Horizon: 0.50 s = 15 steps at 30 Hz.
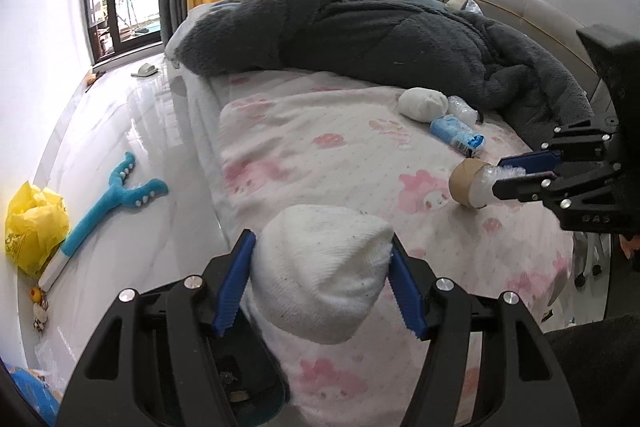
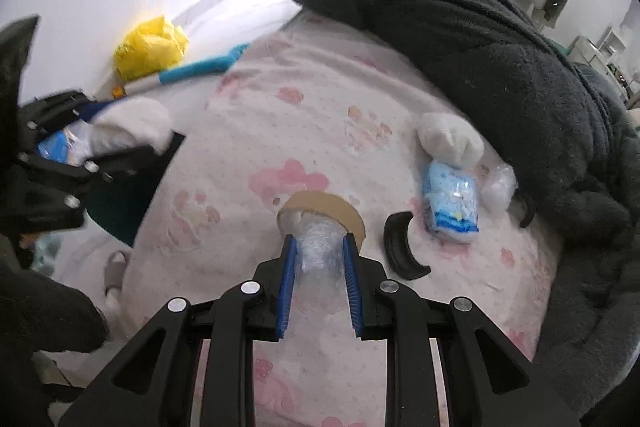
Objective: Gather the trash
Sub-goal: 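Carry the sock ball and wrapped bottle in both tools over the green bin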
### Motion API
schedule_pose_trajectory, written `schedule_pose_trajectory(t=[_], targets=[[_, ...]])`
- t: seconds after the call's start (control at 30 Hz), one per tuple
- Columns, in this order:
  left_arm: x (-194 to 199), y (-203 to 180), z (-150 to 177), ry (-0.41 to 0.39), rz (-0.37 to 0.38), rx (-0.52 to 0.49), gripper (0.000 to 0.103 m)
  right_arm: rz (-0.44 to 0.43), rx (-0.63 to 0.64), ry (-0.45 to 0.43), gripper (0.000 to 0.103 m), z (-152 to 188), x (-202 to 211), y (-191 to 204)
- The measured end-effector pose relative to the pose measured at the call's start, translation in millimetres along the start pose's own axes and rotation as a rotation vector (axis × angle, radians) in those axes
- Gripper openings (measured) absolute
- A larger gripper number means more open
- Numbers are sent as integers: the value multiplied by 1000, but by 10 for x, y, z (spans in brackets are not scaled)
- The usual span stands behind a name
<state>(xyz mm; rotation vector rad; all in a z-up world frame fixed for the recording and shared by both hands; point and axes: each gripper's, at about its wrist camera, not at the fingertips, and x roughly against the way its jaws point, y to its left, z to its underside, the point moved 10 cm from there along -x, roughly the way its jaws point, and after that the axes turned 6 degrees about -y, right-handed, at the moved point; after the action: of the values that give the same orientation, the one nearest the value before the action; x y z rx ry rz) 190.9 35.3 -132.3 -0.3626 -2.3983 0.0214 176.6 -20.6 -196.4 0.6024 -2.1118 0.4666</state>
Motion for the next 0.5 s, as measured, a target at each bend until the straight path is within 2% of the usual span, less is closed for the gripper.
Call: schedule_pose_trajectory(t=[0.1, 0.37, 0.5], targets=[[96, 71, 71, -2, -6, 8, 67, 60, 44, 66, 23, 162, -93, 4], [351, 232, 206, -15, -18, 28, 67, 34, 3, -12, 23, 60, 314, 91], [465, 285, 211, -32, -16, 44, 67, 44, 31, 21, 23, 96, 356, 122]])
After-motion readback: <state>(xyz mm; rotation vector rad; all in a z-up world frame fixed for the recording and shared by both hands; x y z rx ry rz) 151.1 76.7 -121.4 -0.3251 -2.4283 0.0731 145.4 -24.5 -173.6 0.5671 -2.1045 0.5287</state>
